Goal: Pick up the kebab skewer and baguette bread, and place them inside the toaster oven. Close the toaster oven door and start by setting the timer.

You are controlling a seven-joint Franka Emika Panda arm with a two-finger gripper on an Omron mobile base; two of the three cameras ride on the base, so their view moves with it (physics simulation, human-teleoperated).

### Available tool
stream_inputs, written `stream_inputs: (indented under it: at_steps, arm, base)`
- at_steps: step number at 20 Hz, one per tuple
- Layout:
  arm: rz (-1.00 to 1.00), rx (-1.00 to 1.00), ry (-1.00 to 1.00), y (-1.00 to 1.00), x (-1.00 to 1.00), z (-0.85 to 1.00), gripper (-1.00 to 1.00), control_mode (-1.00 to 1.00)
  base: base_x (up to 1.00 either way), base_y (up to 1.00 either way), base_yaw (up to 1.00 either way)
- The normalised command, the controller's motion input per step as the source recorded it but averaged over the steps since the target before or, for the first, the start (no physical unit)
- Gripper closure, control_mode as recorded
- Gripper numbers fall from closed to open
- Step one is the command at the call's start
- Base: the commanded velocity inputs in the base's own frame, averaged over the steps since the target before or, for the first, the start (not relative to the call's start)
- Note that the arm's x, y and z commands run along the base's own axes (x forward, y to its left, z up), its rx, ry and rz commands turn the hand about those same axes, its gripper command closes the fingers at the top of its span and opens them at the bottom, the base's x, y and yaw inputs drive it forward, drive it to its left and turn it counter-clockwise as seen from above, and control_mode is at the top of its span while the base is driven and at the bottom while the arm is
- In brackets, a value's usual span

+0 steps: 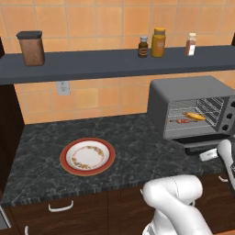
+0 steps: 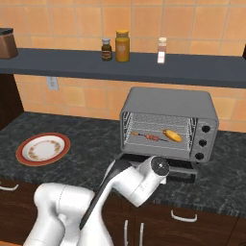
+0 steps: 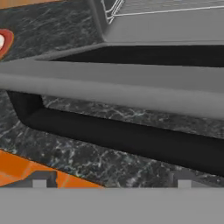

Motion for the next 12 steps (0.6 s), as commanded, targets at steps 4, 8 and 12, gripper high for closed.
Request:
stream_inputs:
  at_steps: [4, 8, 12]
  arm:
    - [-0.02, -0.01, 0.00, 0.04, 1.00, 0.62, -1.00, -1.00]
    - [-0.01, 0.00, 0.00, 0.06, 1.00, 0.40, -1.00, -1.00]
    - [-0.03, 0.00, -0.04, 0.33, 0.99, 0.14, -1.00, -1.00]
  base:
    - [0.00, 0.00, 0.00]
    - [0.00, 0.00, 0.00]
    - [0.00, 0.00, 0.00]
